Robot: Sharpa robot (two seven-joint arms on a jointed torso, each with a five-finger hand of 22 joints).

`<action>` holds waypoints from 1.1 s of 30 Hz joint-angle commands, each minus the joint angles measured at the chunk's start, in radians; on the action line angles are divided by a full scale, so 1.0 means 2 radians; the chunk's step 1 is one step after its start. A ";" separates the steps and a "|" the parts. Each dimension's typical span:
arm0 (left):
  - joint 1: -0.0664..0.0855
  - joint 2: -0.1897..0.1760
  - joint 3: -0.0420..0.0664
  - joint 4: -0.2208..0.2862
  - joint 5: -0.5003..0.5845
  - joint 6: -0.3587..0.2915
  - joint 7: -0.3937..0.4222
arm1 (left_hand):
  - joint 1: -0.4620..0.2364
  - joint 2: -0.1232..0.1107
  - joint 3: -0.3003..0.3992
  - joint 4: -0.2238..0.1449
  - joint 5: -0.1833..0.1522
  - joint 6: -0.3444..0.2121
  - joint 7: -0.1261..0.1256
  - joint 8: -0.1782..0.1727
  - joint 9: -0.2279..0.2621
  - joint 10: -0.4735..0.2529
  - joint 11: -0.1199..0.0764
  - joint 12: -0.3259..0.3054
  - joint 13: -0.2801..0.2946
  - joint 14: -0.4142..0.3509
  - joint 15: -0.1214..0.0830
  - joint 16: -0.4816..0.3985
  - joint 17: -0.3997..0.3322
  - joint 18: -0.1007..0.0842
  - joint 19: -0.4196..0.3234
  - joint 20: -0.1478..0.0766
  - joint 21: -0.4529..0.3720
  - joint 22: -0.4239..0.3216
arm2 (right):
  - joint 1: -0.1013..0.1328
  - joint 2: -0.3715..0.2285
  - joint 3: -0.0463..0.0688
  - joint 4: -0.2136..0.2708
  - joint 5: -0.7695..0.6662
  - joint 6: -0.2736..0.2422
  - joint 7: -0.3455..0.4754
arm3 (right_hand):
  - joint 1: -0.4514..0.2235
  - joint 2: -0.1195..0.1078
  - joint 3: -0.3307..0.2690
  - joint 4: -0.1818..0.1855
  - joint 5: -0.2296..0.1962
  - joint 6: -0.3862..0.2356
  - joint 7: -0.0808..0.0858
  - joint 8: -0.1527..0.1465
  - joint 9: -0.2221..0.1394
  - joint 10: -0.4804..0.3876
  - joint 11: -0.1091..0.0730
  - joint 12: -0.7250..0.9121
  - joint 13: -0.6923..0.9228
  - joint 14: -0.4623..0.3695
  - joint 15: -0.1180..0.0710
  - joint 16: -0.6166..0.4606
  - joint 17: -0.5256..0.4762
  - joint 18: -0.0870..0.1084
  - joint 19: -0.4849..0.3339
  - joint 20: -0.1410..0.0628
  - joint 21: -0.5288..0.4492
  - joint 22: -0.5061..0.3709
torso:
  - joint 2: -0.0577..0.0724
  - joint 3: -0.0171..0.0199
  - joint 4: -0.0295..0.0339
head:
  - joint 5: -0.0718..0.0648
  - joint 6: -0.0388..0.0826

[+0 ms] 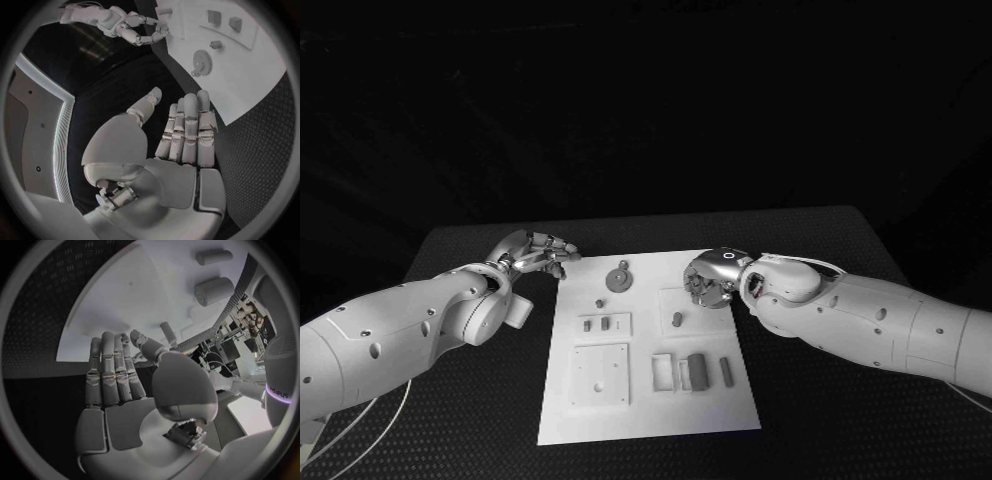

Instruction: Assemble the parts on the task board

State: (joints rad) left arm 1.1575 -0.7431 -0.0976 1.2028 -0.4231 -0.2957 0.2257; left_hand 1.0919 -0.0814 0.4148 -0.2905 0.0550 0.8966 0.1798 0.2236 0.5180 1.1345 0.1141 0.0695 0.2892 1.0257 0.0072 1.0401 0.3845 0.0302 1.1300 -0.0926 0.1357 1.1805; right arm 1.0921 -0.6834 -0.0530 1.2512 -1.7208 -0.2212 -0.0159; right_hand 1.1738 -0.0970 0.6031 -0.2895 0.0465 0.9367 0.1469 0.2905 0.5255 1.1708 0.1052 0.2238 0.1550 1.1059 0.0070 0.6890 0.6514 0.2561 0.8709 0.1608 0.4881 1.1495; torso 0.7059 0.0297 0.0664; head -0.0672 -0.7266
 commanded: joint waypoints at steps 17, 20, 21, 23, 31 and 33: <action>0.001 0.001 0.000 0.001 -0.005 0.008 0.000 | 0.003 0.004 -0.005 0.000 -0.002 -0.004 -0.001 0.003 -0.001 -0.005 0.001 0.000 0.001 0.007 -0.001 0.001 0.002 0.009 0.006 0.000 -0.001 0.000 | -0.003 0.006 -0.007 -0.009 -0.024 0.010 -0.011 | -0.002 0.004 0.004 0.000 0.001 0.007 -0.002 0.004 0.000 0.009 -0.003 0.000 0.004 0.008 -0.003 0.003 0.004 0.003 0.009 -0.003 0.003 0.001 | 0.000 0.0002 -0.0002 | 0.001 -0.003; 0.001 0.001 0.000 0.001 -0.007 0.008 0.000 | 0.003 0.004 -0.005 0.000 -0.002 -0.003 -0.001 0.003 -0.001 -0.005 0.001 0.000 0.001 0.007 -0.001 0.002 0.002 0.010 0.007 -0.001 -0.001 0.000 | -0.004 0.007 -0.008 -0.009 -0.028 0.011 -0.012 | 0.001 0.008 0.006 -0.001 0.001 0.010 -0.003 0.005 0.000 0.012 -0.004 0.001 0.006 0.010 -0.004 0.003 0.006 0.003 0.011 -0.004 0.003 0.002 | 0.000 0.0003 -0.0002 | 0.001 -0.003; 0.001 0.001 0.000 0.001 -0.007 0.008 0.000 | 0.003 0.004 -0.005 0.000 -0.002 -0.003 -0.001 0.003 -0.001 -0.005 0.001 0.000 0.001 0.008 -0.001 0.002 0.002 0.010 0.007 -0.001 -0.001 0.000 | -0.004 0.007 -0.009 -0.009 -0.029 0.012 -0.012 | 0.002 0.009 0.006 -0.001 0.001 0.012 -0.004 0.006 0.001 0.013 -0.005 0.001 0.006 0.011 -0.005 0.004 0.007 0.003 0.013 -0.005 0.004 0.002 | 0.000 0.0004 -0.0001 | 0.001 -0.003; 0.001 0.000 0.000 0.001 -0.014 0.005 0.000 | 0.003 0.005 -0.006 0.000 -0.002 -0.003 -0.001 0.003 -0.001 -0.005 0.001 0.000 0.001 0.008 -0.001 0.002 0.003 0.010 0.008 -0.001 -0.001 0.000 | -0.004 0.006 -0.009 -0.008 -0.034 0.011 -0.015 | 0.005 0.012 0.008 -0.001 0.001 0.015 -0.005 0.008 0.001 0.017 -0.007 0.002 0.008 0.015 -0.006 0.006 0.008 0.003 0.016 -0.006 0.005 0.003 | 0.000 0.0004 -0.0001 | 0.001 -0.003; 0.001 0.000 0.000 0.002 -0.079 0.002 0.002 | 0.005 0.004 -0.007 0.000 -0.002 -0.004 -0.001 0.004 -0.001 -0.007 0.001 0.000 0.001 0.012 -0.001 0.003 0.004 0.011 0.011 -0.001 0.000 0.001 | -0.004 0.005 -0.011 -0.007 -0.046 0.016 -0.023 | 0.015 0.019 0.012 -0.002 0.001 0.027 -0.010 0.013 0.003 0.029 -0.013 0.005 0.014 0.026 -0.012 0.011 0.016 0.003 0.027 -0.012 0.009 0.006 | 0.000 0.0002 -0.0004 | 0.001 -0.004; 0.001 0.000 0.000 0.002 -0.081 0.001 0.002 | 0.006 0.003 -0.007 0.000 -0.002 -0.004 -0.001 0.004 -0.001 -0.007 0.001 0.000 0.001 0.012 -0.001 0.003 0.005 0.011 0.011 -0.001 0.000 0.001 | -0.004 0.006 -0.012 -0.007 -0.049 0.016 -0.024 | 0.017 0.019 0.013 -0.002 0.001 0.029 -0.011 0.013 0.003 0.031 -0.014 0.005 0.015 0.027 -0.012 0.012 0.017 0.003 0.028 -0.012 0.010 0.006 | 0.000 0.0002 -0.0004 | 0.001 -0.004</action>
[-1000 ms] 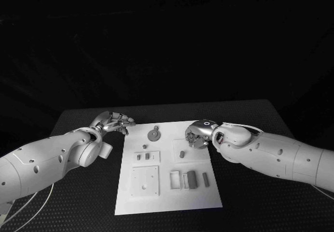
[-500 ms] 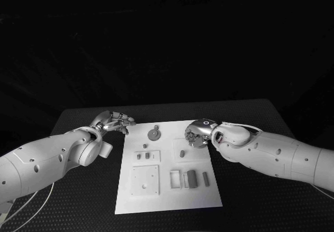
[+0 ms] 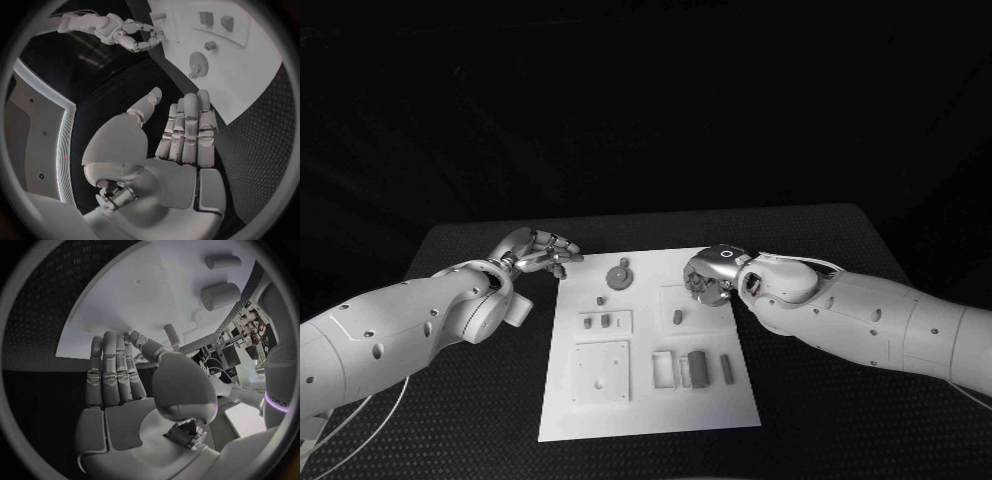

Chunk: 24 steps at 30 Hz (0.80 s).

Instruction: Assemble the parts on the task board

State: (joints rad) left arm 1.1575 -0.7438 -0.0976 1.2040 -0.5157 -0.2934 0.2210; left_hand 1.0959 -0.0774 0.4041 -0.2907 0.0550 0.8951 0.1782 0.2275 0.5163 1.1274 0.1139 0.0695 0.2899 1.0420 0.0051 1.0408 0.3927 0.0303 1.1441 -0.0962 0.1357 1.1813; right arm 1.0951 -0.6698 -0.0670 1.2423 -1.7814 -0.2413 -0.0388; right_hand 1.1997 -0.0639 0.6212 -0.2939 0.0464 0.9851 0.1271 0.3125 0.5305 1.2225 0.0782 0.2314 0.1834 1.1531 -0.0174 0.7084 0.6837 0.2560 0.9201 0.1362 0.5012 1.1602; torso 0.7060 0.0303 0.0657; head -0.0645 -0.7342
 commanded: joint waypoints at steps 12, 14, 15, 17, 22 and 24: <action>0.001 0.000 0.000 0.001 -0.037 0.000 0.007 | 0.008 0.001 -0.002 0.000 -0.002 -0.004 0.000 0.002 -0.001 -0.005 0.001 -0.001 0.000 0.005 0.000 0.003 0.002 0.012 0.006 0.001 0.000 0.001 | -0.006 -0.001 -0.005 -0.002 -0.026 -0.001 -0.018 | 0.006 0.000 0.005 0.000 0.001 0.012 -0.003 0.005 0.001 0.013 -0.004 0.001 0.007 0.011 -0.004 0.005 0.008 0.003 0.013 -0.003 0.006 0.003 | 0.000 0.0000 0.0002 | -0.003 -0.001; 0.001 0.000 0.000 0.001 -0.037 0.000 0.008 | 0.008 0.001 -0.002 0.000 -0.002 -0.004 0.000 0.002 -0.001 -0.005 0.001 -0.001 0.000 0.005 0.000 0.003 0.002 0.012 0.006 0.001 0.000 0.001 | -0.006 -0.001 -0.005 -0.001 -0.026 -0.009 -0.017 | 0.006 0.000 0.005 0.000 0.001 0.013 -0.004 0.005 0.001 0.014 -0.004 0.001 0.007 0.012 -0.004 0.006 0.009 0.003 0.014 -0.004 0.006 0.003 | 0.000 -0.0001 0.0001 | -0.002 0.000; 0.001 0.000 0.000 0.001 -0.037 0.000 0.008 | 0.008 0.001 -0.002 0.000 -0.002 -0.004 0.000 0.002 -0.001 -0.005 0.001 -0.001 0.000 0.005 0.000 0.003 0.002 0.012 0.006 0.001 0.000 0.001 | -0.006 -0.001 -0.005 -0.001 -0.026 -0.012 -0.017 | 0.006 0.000 0.005 0.000 0.001 0.013 -0.004 0.006 0.001 0.015 -0.004 0.001 0.008 0.013 -0.005 0.006 0.009 0.003 0.015 -0.004 0.006 0.003 | 0.000 -0.0001 0.0000 | -0.002 0.000; 0.001 0.001 0.000 0.001 -0.035 0.000 0.009 | 0.008 0.001 -0.002 0.000 -0.002 -0.004 0.000 0.002 -0.001 -0.006 0.001 -0.001 0.000 0.006 0.000 0.003 0.002 0.012 0.006 0.001 0.000 0.001 | -0.006 -0.002 -0.005 0.000 -0.024 -0.018 -0.017 | 0.005 -0.001 0.005 0.001 0.001 0.014 -0.004 0.006 0.002 0.016 -0.005 0.001 0.009 0.014 -0.005 0.006 0.010 0.003 0.017 -0.005 0.007 0.003 | 0.000 -0.0001 -0.0001 | -0.002 0.000; 0.001 0.001 0.000 0.000 -0.002 0.003 0.009 | 0.008 0.001 -0.002 0.000 -0.002 -0.004 0.000 0.002 -0.001 -0.006 0.001 -0.001 0.000 0.006 0.000 0.003 0.002 0.012 0.006 0.001 0.000 0.001 | -0.006 -0.005 -0.005 0.007 -0.019 -0.025 -0.016 | 0.004 -0.001 0.005 0.001 0.001 0.016 -0.005 0.007 0.002 0.018 -0.006 0.001 0.011 0.016 -0.006 0.007 0.012 0.003 0.020 -0.006 0.007 0.004 | 0.000 -0.0002 0.0004 | -0.002 0.000; 0.001 0.001 0.000 0.000 0.003 0.000 0.009 | 0.007 0.001 -0.003 0.001 -0.002 -0.004 0.000 0.002 -0.001 -0.006 0.001 -0.001 0.000 0.006 0.000 0.003 0.002 0.012 0.006 0.001 0.000 0.001 | -0.006 -0.006 -0.005 0.010 -0.017 -0.026 -0.015 | 0.003 -0.001 0.005 0.001 0.001 0.016 -0.005 0.007 0.002 0.019 -0.006 0.001 0.011 0.017 -0.006 0.007 0.012 0.003 0.020 -0.006 0.007 0.004 | 0.000 -0.0003 0.0006 | -0.002 0.001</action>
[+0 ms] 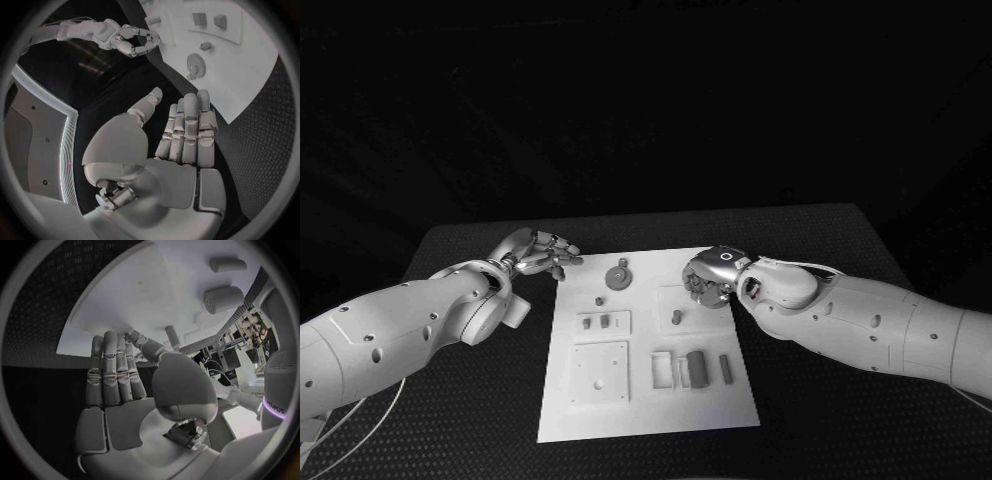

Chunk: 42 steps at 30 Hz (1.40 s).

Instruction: Assemble the parts on the task board

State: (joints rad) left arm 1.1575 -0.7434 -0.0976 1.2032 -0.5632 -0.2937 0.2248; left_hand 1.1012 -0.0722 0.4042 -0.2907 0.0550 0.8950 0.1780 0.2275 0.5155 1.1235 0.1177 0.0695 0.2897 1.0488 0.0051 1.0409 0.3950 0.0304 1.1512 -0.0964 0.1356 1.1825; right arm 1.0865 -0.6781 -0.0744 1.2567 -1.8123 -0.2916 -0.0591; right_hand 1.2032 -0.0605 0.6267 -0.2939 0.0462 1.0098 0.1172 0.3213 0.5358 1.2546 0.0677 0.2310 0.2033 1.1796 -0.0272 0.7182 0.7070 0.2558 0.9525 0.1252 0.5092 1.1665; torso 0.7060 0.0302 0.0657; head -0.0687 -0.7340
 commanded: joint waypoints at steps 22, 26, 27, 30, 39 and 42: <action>0.001 0.001 0.000 -0.001 0.035 -0.002 0.006 | 0.002 -0.001 -0.005 0.001 -0.002 -0.005 0.001 0.002 -0.001 -0.005 0.000 -0.001 0.000 0.000 0.001 0.001 0.001 0.011 0.001 0.002 -0.002 0.000 | 0.000 -0.014 0.020 0.025 0.009 -0.006 -0.001 | 0.001 -0.004 0.003 0.001 0.001 0.006 -0.001 0.003 0.000 0.005 -0.001 0.000 0.003 0.006 -0.002 0.001 0.002 0.003 0.007 -0.002 0.003 0.001 | 0.000 -0.0003 0.0004 | 0.001 0.003; 0.001 0.001 0.000 -0.002 0.036 -0.001 0.005 | 0.002 -0.001 -0.005 0.001 -0.002 -0.005 0.001 0.002 -0.001 -0.005 0.000 -0.001 0.000 0.000 0.001 0.001 0.001 0.011 0.001 0.002 -0.002 0.000 | 0.000 -0.018 0.023 0.034 0.014 -0.003 -0.001 | 0.000 -0.004 0.003 0.001 0.001 0.006 -0.001 0.003 0.000 0.005 -0.002 0.000 0.003 0.006 -0.002 0.001 0.003 0.003 0.007 -0.002 0.003 0.001 | 0.000 0.0000 0.0005 | 0.002 0.002; 0.001 0.001 0.000 -0.002 0.036 0.000 0.005 | 0.002 -0.001 -0.005 0.001 -0.002 -0.005 0.001 0.002 -0.001 -0.005 0.000 -0.001 0.000 0.000 0.001 0.001 0.001 0.011 0.001 0.002 -0.002 0.000 | 0.001 -0.020 0.024 0.038 0.017 -0.003 -0.001 | 0.000 -0.004 0.003 0.001 0.001 0.006 -0.001 0.003 0.000 0.005 -0.002 0.000 0.004 0.006 -0.002 0.001 0.003 0.003 0.007 -0.002 0.003 0.001 | 0.000 0.0000 0.0004 | 0.002 0.002; 0.001 0.001 0.000 -0.002 0.036 0.000 0.005 | 0.002 -0.001 -0.005 0.001 -0.002 -0.005 0.001 0.002 -0.001 -0.005 0.000 -0.001 0.000 0.000 0.001 0.001 0.001 0.011 0.001 0.002 -0.002 0.000 | 0.001 -0.026 0.028 0.055 0.022 -0.009 0.004 | 0.000 -0.004 0.003 0.001 0.001 0.006 -0.001 0.003 0.001 0.005 -0.002 0.000 0.004 0.007 -0.002 0.001 0.003 0.003 0.007 -0.002 0.003 0.001 | 0.000 -0.0001 0.0002 | 0.003 0.002; 0.001 0.003 0.000 -0.001 0.039 -0.003 0.006 | 0.002 0.000 -0.005 0.001 -0.002 -0.005 0.001 0.002 -0.001 -0.005 0.000 -0.001 0.000 0.001 0.001 0.001 0.002 0.012 0.001 0.002 -0.002 0.000 | 0.003 -0.033 0.038 0.115 0.031 -0.024 0.009 | 0.000 -0.005 0.004 0.001 0.001 0.008 -0.002 0.004 0.001 0.008 -0.003 0.000 0.006 0.010 -0.004 0.001 0.005 0.003 0.011 -0.004 0.004 0.002 | -0.001 -0.0014 0.0002 | 0.010 0.003; 0.001 0.003 0.000 -0.004 0.041 -0.003 0.006 | 0.002 0.000 -0.005 0.001 -0.002 -0.005 0.001 0.002 -0.001 -0.005 0.000 -0.001 0.000 0.001 0.001 0.001 0.002 0.012 0.001 0.002 -0.002 0.000 | 0.003 -0.024 0.038 0.124 0.031 -0.020 0.011 | 0.000 -0.005 0.004 0.001 0.001 0.008 -0.002 0.004 0.001 0.008 -0.003 0.000 0.006 0.010 -0.004 0.001 0.005 0.003 0.011 -0.004 0.004 0.002 | -0.001 -0.0012 0.0005 | 0.016 0.006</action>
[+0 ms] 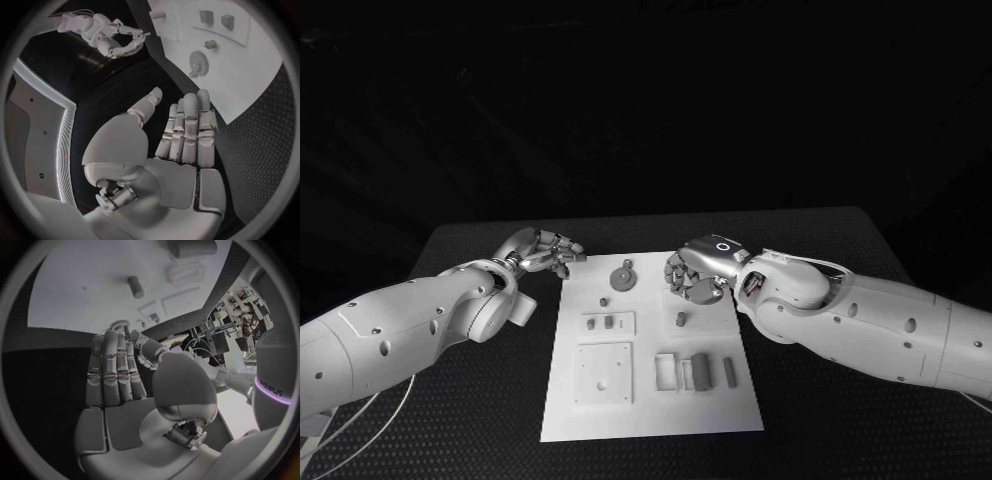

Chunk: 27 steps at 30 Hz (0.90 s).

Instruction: Assemble the parts on the task board

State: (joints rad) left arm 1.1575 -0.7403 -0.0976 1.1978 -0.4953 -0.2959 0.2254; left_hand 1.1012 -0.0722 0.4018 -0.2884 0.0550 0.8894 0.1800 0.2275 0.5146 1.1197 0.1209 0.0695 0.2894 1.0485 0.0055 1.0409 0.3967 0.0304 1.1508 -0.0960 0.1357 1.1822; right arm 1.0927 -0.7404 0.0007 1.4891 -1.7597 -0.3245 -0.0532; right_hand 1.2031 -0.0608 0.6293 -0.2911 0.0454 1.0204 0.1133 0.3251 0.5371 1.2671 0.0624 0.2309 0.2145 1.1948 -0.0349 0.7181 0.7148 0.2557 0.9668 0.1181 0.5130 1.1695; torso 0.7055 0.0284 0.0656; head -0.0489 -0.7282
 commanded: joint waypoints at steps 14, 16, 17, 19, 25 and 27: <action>0.001 0.008 0.000 -0.007 0.065 -0.050 0.015 | 0.004 -0.001 -0.003 -0.001 -0.002 0.003 -0.003 0.007 0.000 0.005 -0.004 0.003 0.002 0.005 -0.002 0.000 0.002 0.012 0.006 0.001 -0.002 0.001 | -0.003 0.072 -0.015 -0.002 0.009 0.000 0.021 | -0.001 -0.003 0.003 -0.001 0.002 0.002 0.001 0.001 0.001 0.001 0.000 -0.002 0.001 0.002 0.000 0.000 0.001 0.003 0.004 0.000 0.002 0.000 | -0.002 -0.0016 -0.0002 | 0.042 0.000; 0.001 0.009 0.000 -0.007 0.065 -0.050 0.015 | 0.003 -0.001 -0.003 0.000 -0.002 0.003 -0.003 0.007 0.000 0.005 -0.004 0.003 0.002 0.004 -0.002 -0.001 0.002 0.012 0.005 0.001 -0.003 0.001 | -0.005 0.081 -0.021 -0.009 0.008 0.000 0.022 | -0.001 -0.003 0.003 -0.001 0.002 0.002 0.001 0.001 0.001 0.001 0.000 -0.002 0.001 0.003 0.000 0.000 0.002 0.003 0.004 0.000 0.002 0.000 | -0.003 -0.0022 0.0005 | 0.046 -0.001; 0.001 0.009 0.000 -0.008 0.066 -0.050 0.015 | 0.003 -0.001 -0.003 0.000 -0.002 0.003 -0.003 0.007 -0.001 0.006 -0.004 0.003 0.002 0.004 -0.002 -0.002 0.002 0.012 0.004 0.001 -0.003 0.001 | -0.005 0.084 -0.026 -0.011 0.007 0.000 0.023 | -0.001 -0.003 0.003 -0.001 0.002 0.002 0.001 0.001 0.001 0.001 0.000 -0.002 0.001 0.003 0.000 0.000 0.002 0.003 0.004 0.000 0.002 0.000 | -0.004 -0.0026 0.0006 | 0.048 -0.002; 0.001 0.010 0.000 -0.008 0.066 -0.048 0.015 | 0.003 0.000 -0.002 0.000 -0.002 0.003 -0.003 0.007 -0.001 0.006 -0.004 0.003 0.002 0.003 -0.002 -0.003 0.002 0.011 0.003 0.001 -0.004 0.001 | -0.007 0.089 -0.032 -0.013 0.007 0.002 0.023 | -0.001 -0.003 0.003 -0.001 0.002 0.002 0.001 0.001 0.001 0.001 0.000 -0.002 0.001 0.003 0.000 0.000 0.002 0.003 0.004 0.000 0.002 0.000 | -0.004 -0.0027 0.0005 | 0.053 -0.003; 0.001 0.012 0.000 -0.008 0.067 -0.045 0.015 | 0.003 0.000 -0.002 0.000 -0.002 0.003 -0.003 0.007 -0.001 0.006 -0.004 0.003 0.002 0.002 -0.002 -0.005 0.001 0.011 0.002 0.001 -0.005 0.000 | -0.011 0.103 -0.042 -0.018 0.006 0.006 0.024 | -0.001 -0.003 0.003 -0.001 0.002 0.001 0.001 0.001 0.001 0.001 0.000 -0.002 0.001 0.003 0.000 0.000 0.002 0.003 0.004 0.000 0.001 0.000 | -0.003 -0.0040 0.0017 | 0.063 -0.005; 0.001 0.015 0.000 -0.010 0.067 -0.044 0.016 | 0.003 0.000 -0.002 0.000 -0.002 0.003 -0.003 0.007 -0.001 0.006 -0.004 0.003 0.002 0.002 -0.002 -0.005 0.001 0.011 0.002 0.001 -0.006 0.000 | -0.011 0.105 -0.045 -0.018 0.006 0.008 0.025 | -0.001 -0.003 0.003 -0.001 0.002 0.001 0.001 0.001 0.001 0.001 0.000 -0.002 0.001 0.003 0.000 0.000 0.002 0.003 0.004 0.000 0.001 0.000 | -0.003 -0.0032 0.0012 | 0.064 -0.007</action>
State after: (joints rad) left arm 1.1575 -0.7159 -0.0976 1.1773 -0.3772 -0.3800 0.2390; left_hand 1.1012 -0.0722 0.3991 -0.2912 0.0550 0.8931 0.1763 0.2352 0.5140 1.1256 0.1150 0.0695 0.2915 1.0531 0.0015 1.0340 0.4002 0.0306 1.1564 -0.0947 0.1298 1.1837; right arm 1.0709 -0.5324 -0.0885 1.4532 -1.7421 -0.3224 -0.0177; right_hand 1.2030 -0.0608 0.6293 -0.2912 0.0453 1.0195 0.1141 0.3249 0.5374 1.2670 0.0624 0.2309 0.2159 1.1963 -0.0331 0.7181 0.7173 0.2558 0.9668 0.1181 0.5130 1.1692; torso 0.6986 0.0216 0.0679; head 0.0739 -0.7387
